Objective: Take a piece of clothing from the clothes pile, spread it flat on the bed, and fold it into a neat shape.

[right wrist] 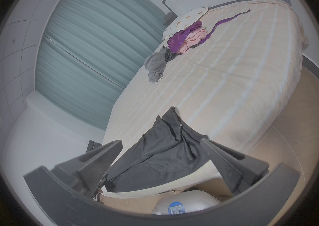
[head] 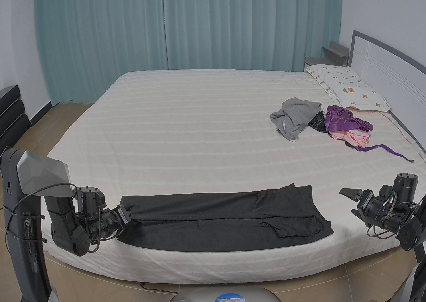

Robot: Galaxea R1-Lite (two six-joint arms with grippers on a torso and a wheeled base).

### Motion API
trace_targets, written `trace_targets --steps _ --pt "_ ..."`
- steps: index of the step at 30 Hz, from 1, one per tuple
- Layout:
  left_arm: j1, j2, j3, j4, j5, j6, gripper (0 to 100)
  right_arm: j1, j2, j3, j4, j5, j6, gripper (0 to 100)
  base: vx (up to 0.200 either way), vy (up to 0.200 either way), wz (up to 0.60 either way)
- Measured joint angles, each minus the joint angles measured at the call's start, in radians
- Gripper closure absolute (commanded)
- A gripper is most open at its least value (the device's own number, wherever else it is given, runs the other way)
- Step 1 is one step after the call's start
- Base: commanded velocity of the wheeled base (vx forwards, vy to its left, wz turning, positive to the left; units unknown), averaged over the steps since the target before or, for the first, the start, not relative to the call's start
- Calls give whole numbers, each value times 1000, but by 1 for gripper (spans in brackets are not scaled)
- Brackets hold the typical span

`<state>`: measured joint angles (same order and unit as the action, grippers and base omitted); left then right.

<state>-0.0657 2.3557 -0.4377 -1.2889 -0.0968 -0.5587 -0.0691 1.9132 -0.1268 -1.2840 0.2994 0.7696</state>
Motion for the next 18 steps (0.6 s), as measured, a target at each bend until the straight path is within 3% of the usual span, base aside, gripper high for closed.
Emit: trace_targets --steps 9,14,18 --pt "-12 0 -20 1 1 -23 100 96 48 7 -3 -37 3 0 0 0 0" --pt "-23 0 -28 1 2 -25 100 176 77 9 -6 -138 9 0 0 -200 0" --pt "-29 0 -52 5 3 -26 100 226 104 9 -12 -163 52 0 0 -200 0"
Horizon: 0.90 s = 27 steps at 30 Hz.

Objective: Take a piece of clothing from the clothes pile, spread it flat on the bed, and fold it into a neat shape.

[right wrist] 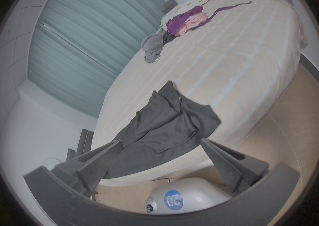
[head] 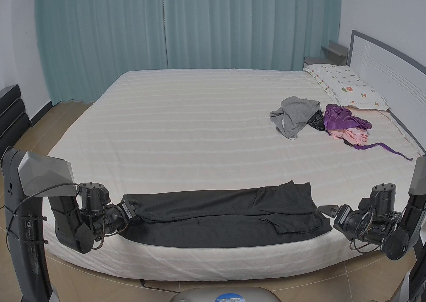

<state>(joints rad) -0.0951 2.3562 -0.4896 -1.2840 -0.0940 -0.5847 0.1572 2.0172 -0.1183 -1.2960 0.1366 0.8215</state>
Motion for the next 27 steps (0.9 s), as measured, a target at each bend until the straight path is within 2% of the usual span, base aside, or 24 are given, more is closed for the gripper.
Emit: trace_targets --steps 11,20,27 --pt "-18 -1 -24 5 47 0 100 27 32 -1 -3 -1 10 0 0 -200 0" --pt "-76 -20 -19 16 64 0 100 25 37 -1 -3 1 13 0 0 -200 0" --pt "-126 -62 -25 87 66 -1 100 23 41 1 -3 4 13 0 0 -200 0"
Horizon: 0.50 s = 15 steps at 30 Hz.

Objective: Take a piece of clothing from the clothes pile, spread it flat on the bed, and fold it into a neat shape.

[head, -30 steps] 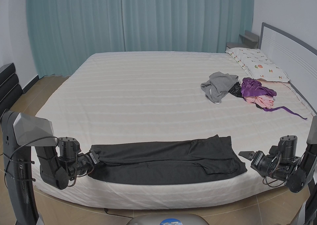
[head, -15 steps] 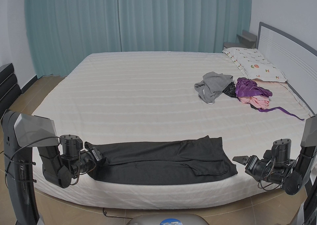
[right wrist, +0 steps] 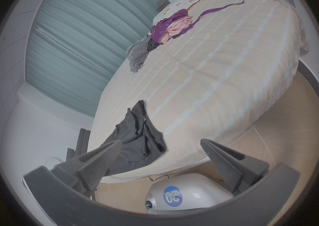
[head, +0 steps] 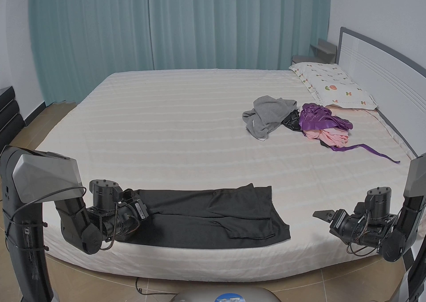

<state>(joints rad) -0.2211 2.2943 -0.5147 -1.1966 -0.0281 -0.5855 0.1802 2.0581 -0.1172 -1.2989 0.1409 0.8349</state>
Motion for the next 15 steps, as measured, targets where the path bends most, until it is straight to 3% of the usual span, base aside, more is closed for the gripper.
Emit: trace_targets --steps 15 --pt "-142 -54 -90 138 91 0 100 6 10 4 0 1 -2 0 0 -200 0"
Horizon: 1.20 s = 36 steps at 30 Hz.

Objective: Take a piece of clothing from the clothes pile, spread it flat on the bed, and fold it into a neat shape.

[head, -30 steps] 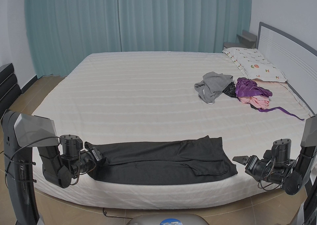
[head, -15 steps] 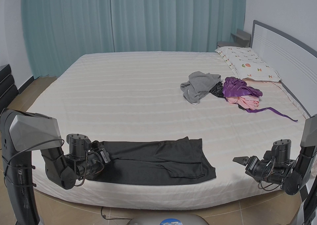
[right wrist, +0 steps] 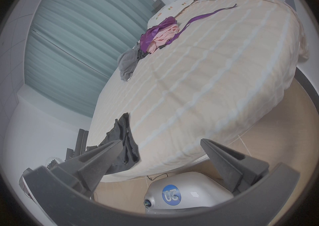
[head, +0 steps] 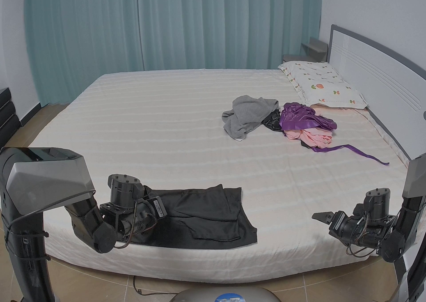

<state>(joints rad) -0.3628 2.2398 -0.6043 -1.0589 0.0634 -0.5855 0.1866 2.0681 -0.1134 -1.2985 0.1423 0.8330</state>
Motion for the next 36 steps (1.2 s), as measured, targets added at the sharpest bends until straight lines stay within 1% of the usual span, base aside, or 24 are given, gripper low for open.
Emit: trace_targets --steps 4,12,18,25,26,32,36 --pt "-30 -1 -36 77 8 0 100 0 3 0 0 0 -1 0 0 -200 0" --pt "-83 4 -131 136 30 -33 100 7 21 0 0 -1 -4 0 0 -200 0" --pt "-97 39 -202 173 46 -35 100 16 29 1 0 -4 -3 0 0 0 0" --pt "-120 90 -229 169 50 -52 100 21 36 4 -18 -5 -2 0 0 0 0" --pt "-122 95 -233 169 54 -58 0 21 37 6 -27 -5 -2 0 0 0 0" --pt "-140 110 -256 166 94 -102 0 22 54 22 -92 -4 -2 0 0 0 0" --pt "-146 101 -262 164 106 -119 0 29 77 38 -138 -4 -3 0 0 0 0"
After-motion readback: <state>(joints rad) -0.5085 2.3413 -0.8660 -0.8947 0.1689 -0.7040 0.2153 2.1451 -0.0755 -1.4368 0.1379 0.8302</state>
